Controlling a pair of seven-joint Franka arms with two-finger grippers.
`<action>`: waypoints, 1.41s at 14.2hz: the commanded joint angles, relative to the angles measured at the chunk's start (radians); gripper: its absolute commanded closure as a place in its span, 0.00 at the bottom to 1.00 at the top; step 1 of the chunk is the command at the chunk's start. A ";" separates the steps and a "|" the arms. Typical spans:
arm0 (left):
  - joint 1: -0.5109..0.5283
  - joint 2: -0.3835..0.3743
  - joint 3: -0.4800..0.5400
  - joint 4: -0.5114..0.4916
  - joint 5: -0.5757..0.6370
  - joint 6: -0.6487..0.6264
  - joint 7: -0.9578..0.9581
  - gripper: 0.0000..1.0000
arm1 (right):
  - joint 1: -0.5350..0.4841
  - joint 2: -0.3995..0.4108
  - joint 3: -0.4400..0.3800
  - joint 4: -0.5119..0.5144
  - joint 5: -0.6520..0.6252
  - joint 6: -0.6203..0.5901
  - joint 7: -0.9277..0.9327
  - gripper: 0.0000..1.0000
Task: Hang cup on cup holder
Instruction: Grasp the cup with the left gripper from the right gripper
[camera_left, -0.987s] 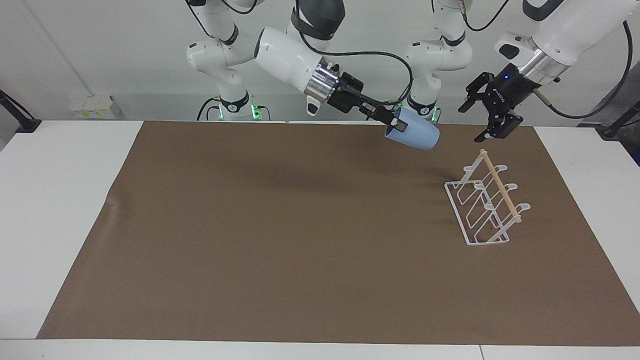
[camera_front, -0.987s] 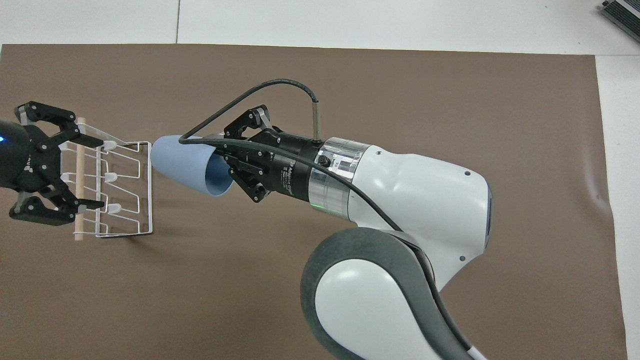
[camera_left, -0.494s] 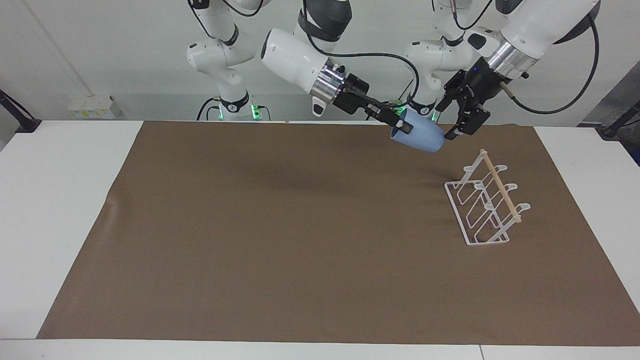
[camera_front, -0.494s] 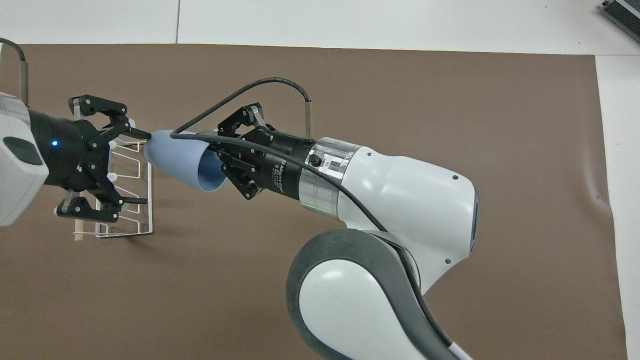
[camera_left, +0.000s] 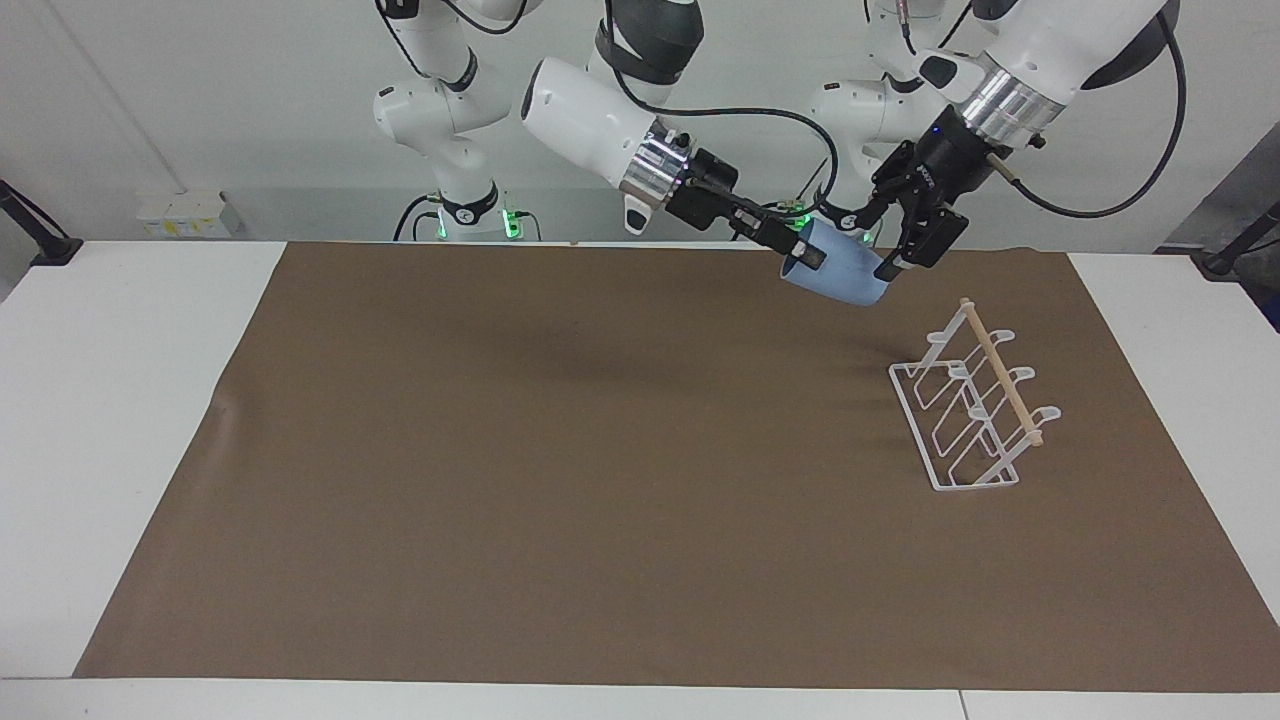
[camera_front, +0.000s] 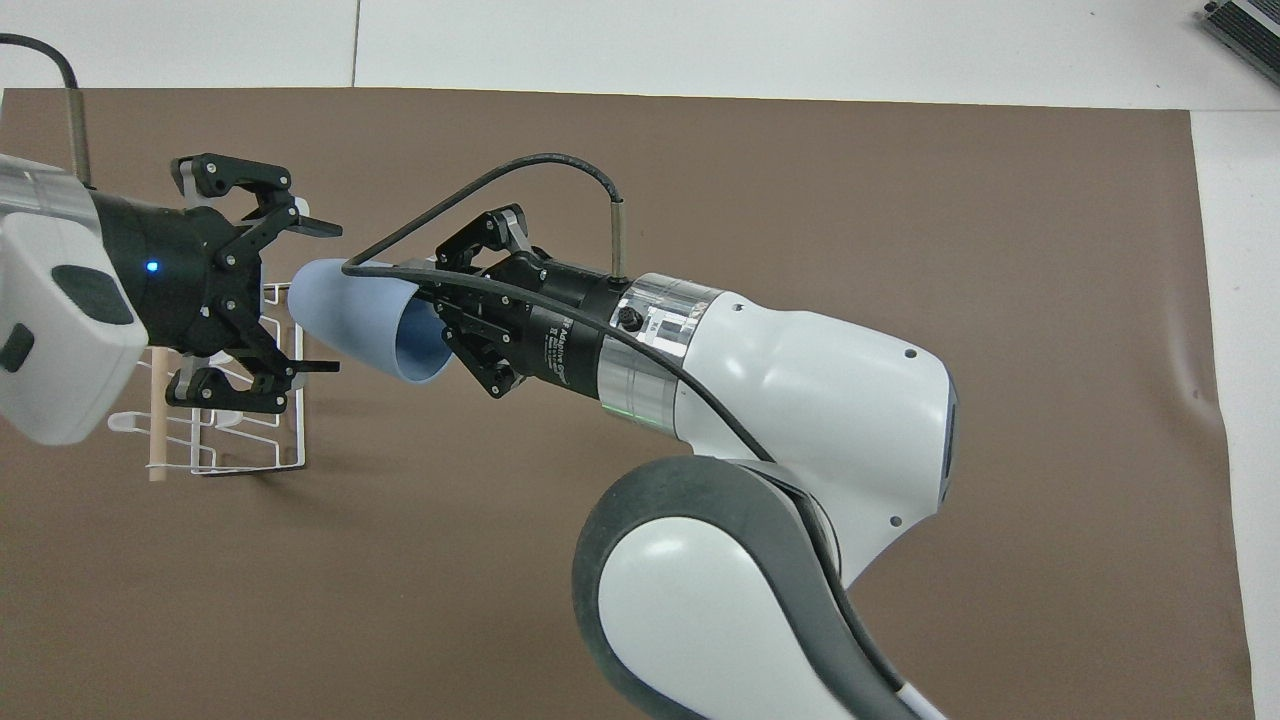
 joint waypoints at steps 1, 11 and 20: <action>-0.021 -0.011 0.008 -0.045 -0.008 0.047 0.007 0.00 | 0.003 0.015 0.003 0.025 0.022 0.018 0.013 1.00; -0.009 -0.006 0.008 -0.091 -0.005 0.060 0.045 0.06 | 0.002 0.015 0.003 0.025 0.022 0.018 0.013 1.00; -0.007 -0.006 0.010 -0.094 -0.002 0.060 0.037 1.00 | 0.002 0.015 0.003 0.026 0.022 0.017 0.013 1.00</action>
